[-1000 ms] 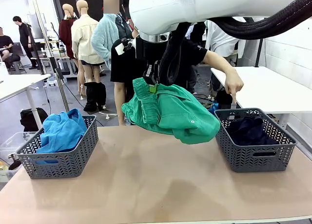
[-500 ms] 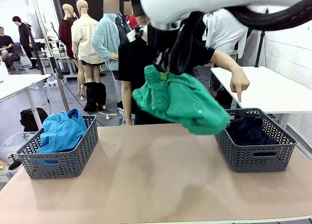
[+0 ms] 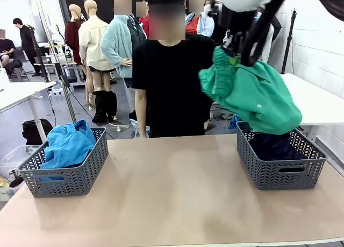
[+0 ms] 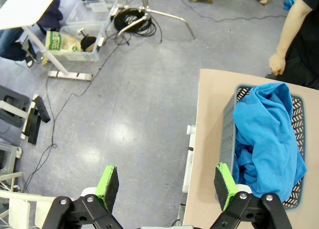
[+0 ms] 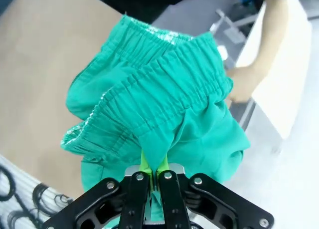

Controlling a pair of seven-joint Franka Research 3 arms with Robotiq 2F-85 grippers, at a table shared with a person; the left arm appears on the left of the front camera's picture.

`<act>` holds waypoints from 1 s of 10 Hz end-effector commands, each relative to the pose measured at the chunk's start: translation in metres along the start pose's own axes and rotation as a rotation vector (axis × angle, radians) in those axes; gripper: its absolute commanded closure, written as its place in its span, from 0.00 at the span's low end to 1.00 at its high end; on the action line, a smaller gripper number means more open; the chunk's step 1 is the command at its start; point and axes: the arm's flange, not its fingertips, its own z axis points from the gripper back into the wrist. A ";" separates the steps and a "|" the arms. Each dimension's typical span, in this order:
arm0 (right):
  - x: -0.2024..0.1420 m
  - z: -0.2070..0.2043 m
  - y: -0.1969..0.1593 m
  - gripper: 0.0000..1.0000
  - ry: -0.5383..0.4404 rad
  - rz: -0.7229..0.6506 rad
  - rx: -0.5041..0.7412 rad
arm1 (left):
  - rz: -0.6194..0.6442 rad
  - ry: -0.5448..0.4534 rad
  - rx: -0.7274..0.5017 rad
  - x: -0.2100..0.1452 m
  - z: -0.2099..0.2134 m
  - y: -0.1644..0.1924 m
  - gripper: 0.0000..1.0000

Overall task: Sort the tops and bottoms.
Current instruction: Sort the clothes according to human instructions.

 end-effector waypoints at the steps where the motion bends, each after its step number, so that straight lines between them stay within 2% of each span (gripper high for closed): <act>1: -0.028 -0.038 -0.027 1.00 0.030 -0.149 0.002 | -0.008 0.013 0.015 -0.001 0.002 0.000 0.00; 3: -0.055 -0.074 -0.051 1.00 0.084 -0.190 0.044 | -0.008 0.013 0.015 -0.001 0.002 0.000 0.00; 5: -0.071 -0.112 -0.069 1.00 0.065 -0.216 0.048 | -0.008 0.013 0.015 -0.001 0.002 0.000 0.00; 7: -0.072 -0.156 -0.092 1.00 0.054 -0.262 0.100 | -0.008 0.013 0.015 -0.001 0.002 0.000 0.00; 10: -0.073 -0.208 -0.100 1.00 0.147 -0.290 0.146 | -0.008 0.013 0.015 -0.001 0.002 0.000 0.00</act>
